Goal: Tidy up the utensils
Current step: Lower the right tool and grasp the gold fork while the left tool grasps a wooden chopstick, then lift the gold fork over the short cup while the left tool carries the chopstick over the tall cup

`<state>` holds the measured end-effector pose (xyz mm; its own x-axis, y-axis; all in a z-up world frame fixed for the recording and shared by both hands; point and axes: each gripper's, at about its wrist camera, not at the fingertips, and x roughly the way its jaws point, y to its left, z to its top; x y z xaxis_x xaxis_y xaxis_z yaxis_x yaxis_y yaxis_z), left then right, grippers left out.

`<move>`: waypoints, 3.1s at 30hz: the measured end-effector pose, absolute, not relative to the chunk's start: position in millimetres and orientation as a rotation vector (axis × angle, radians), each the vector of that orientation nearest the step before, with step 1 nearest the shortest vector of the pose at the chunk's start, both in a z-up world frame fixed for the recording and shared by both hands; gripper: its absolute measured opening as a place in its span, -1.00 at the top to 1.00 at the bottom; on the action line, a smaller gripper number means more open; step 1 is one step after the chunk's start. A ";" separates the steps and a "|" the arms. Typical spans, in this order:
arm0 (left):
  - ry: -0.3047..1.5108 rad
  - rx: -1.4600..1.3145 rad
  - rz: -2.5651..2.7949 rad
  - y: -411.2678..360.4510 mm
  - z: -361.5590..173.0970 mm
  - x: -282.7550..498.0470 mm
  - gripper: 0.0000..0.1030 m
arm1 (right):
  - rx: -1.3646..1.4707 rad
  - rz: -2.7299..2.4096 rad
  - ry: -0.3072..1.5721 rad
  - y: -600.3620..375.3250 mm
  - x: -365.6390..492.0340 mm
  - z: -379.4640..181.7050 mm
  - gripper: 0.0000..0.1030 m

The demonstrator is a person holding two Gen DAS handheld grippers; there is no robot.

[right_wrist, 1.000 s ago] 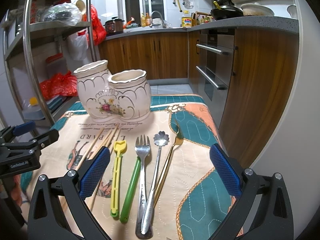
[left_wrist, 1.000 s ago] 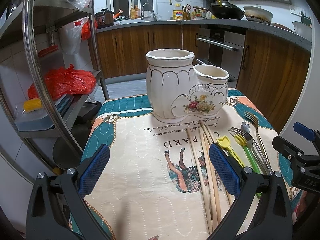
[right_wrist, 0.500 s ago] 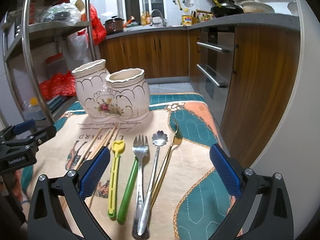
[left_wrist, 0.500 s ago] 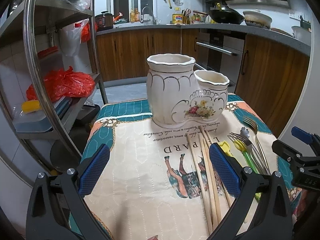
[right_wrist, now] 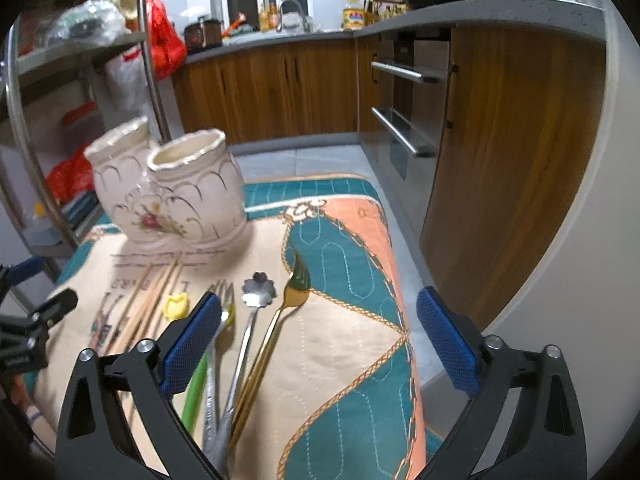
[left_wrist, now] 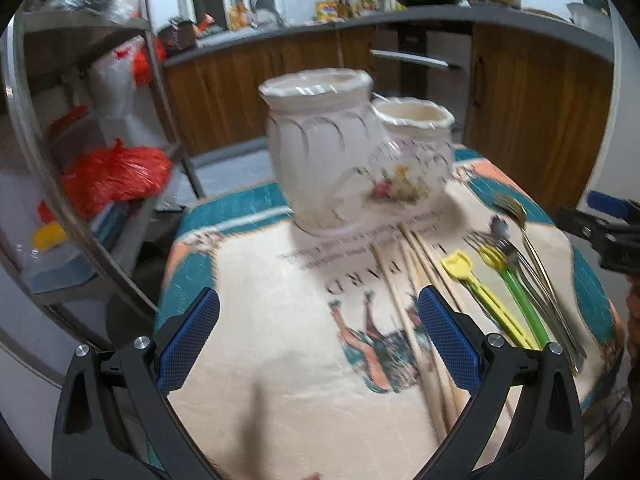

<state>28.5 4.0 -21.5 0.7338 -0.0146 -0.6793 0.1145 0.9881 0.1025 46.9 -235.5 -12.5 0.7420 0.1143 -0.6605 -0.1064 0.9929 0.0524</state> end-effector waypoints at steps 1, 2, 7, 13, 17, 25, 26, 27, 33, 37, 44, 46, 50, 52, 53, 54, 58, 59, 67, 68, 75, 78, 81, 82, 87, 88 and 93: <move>0.755 0.138 -0.082 2.2 -23.9 28.6 -0.89 | 0.009 0.120 0.734 -234.7 49.0 -14.0 -0.86; 0.764 0.136 -0.095 0.4 -26.3 29.3 -0.82 | 0.011 0.127 0.745 -233.3 51.7 -16.0 -0.82; 0.843 0.148 -0.144 -10.8 -43.9 33.3 -0.39 | 0.006 0.114 0.811 -229.7 60.3 -30.3 -0.38; 0.880 0.144 -0.179 -17.2 -52.1 31.5 -0.14 | 0.031 0.176 0.844 -226.5 57.8 -35.9 -0.18; 0.904 0.160 -0.192 -21.9 -57.5 32.5 -0.01 | 0.013 0.180 0.864 -220.8 60.1 -38.7 0.09; 0.907 0.162 -0.199 -21.6 -57.6 38.5 0.17 | -0.016 0.189 0.910 -211.2 66.9 -50.0 0.35; 0.907 0.162 -0.202 -21.5 -57.4 39.7 0.21 | -0.026 0.185 0.905 -209.7 67.6 -50.2 0.35; 0.906 0.166 -0.203 -22.5 -57.3 40.7 0.23 | -0.036 0.182 0.903 -207.9 68.6 -50.4 0.35; 0.914 0.204 -0.259 -26.6 -55.3 39.5 0.69 | -0.001 0.225 0.917 -213.3 73.0 -49.9 0.72; 0.927 0.212 -0.288 -21.6 -54.0 40.6 0.88 | 0.003 0.273 0.923 -219.9 75.7 -47.3 0.74; 0.950 0.230 -0.274 -3.1 -53.3 45.4 0.90 | -0.069 0.343 0.905 -219.0 69.8 -39.0 0.79; 0.952 0.217 -0.270 1.8 -53.2 45.8 0.90 | -0.049 0.338 0.879 -224.3 71.6 -34.4 0.85; 0.945 0.207 -0.266 2.6 -53.9 44.9 0.90 | 0.013 0.348 0.814 -233.1 73.1 -24.4 0.99; 0.943 0.207 -0.260 2.3 -54.0 43.7 0.90 | -0.002 0.331 0.811 -232.4 74.9 -22.9 0.99; 0.945 0.205 -0.259 2.4 -53.7 43.5 0.90 | 0.007 0.326 0.825 -233.5 76.3 -23.8 0.99; 0.949 0.203 -0.258 2.6 -53.3 42.9 0.90 | 0.021 0.321 0.842 -235.3 78.0 -25.6 0.98; 0.964 0.178 -0.266 4.6 -51.9 36.6 0.71 | 0.043 0.304 0.909 -237.9 81.7 -35.0 0.46; 0.965 0.175 -0.265 4.3 -52.2 34.8 0.54 | 0.045 0.305 0.915 -237.8 81.8 -36.7 0.41; 0.942 0.165 -0.240 0.3 -54.2 34.0 0.29 | -0.029 0.271 0.939 -220.9 85.5 -47.3 0.64; 0.938 0.163 -0.236 -0.2 -54.2 34.1 0.34 | -0.030 0.273 0.940 -219.2 86.0 -47.3 0.78; 0.881 0.150 -0.220 7.2 -55.3 37.1 0.91 | 0.010 0.292 0.903 -220.0 78.3 -43.3 0.83; 0.856 0.139 -0.239 10.3 -53.3 34.5 0.91 | 0.025 0.312 0.834 -220.6 68.3 -30.8 0.86; 0.820 0.105 -0.261 15.9 -46.6 31.0 0.91 | 0.035 0.334 0.741 -223.0 53.1 -15.0 0.88; 0.808 0.102 -0.267 15.9 -43.8 30.1 0.91 | 0.029 0.335 0.711 -222.4 47.7 -10.3 0.88; 0.739 0.068 -0.291 21.2 -28.0 22.2 0.91 | 0.020 0.345 0.581 -226.9 21.6 7.4 0.89; 0.722 0.063 -0.301 21.5 -24.4 20.7 0.91 | 0.023 0.347 0.567 -226.6 20.3 9.6 0.89; 0.652 0.054 -0.312 23.5 -5.2 16.8 0.91 | 0.034 0.371 0.483 -226.4 7.3 23.8 0.89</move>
